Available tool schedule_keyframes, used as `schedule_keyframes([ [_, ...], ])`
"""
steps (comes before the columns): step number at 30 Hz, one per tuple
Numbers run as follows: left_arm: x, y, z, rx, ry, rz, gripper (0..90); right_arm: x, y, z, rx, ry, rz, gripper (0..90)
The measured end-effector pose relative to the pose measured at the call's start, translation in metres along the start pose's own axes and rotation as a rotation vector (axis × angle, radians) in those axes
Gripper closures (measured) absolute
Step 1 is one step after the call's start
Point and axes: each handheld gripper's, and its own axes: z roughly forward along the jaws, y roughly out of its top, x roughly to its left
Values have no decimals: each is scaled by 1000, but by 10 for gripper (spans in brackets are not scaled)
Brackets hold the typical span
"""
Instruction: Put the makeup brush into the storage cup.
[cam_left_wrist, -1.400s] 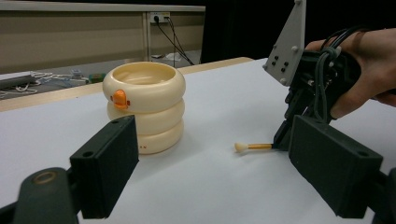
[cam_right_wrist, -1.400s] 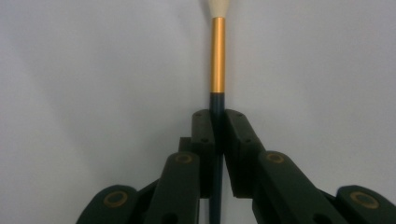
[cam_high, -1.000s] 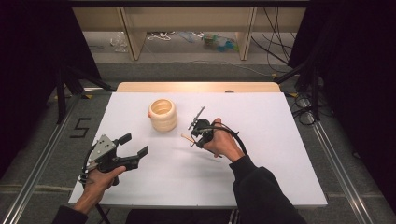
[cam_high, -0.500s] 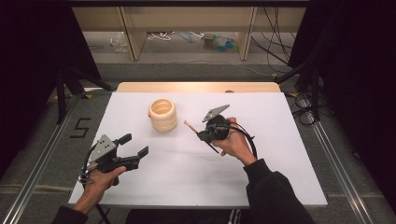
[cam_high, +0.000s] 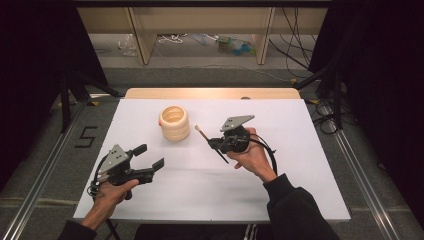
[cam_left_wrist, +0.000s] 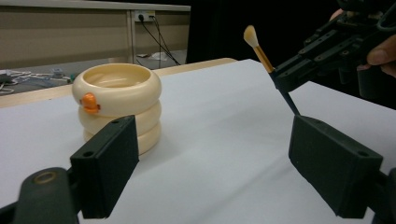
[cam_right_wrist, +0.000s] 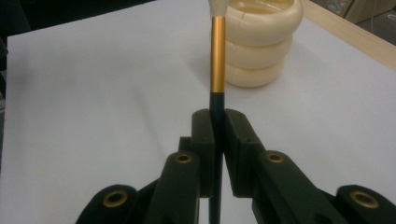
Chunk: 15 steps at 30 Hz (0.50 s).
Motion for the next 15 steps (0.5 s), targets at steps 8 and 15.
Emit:
schedule_keyframes([
  [8, -15, 1, 8, 15, -34, 9, 155, 5, 3, -2, -79, 29, 18, 832],
  [15, -28, 0, 19, 32, -44, 36, 159, 15, 7, 0, -117, 56, 5, 832],
])
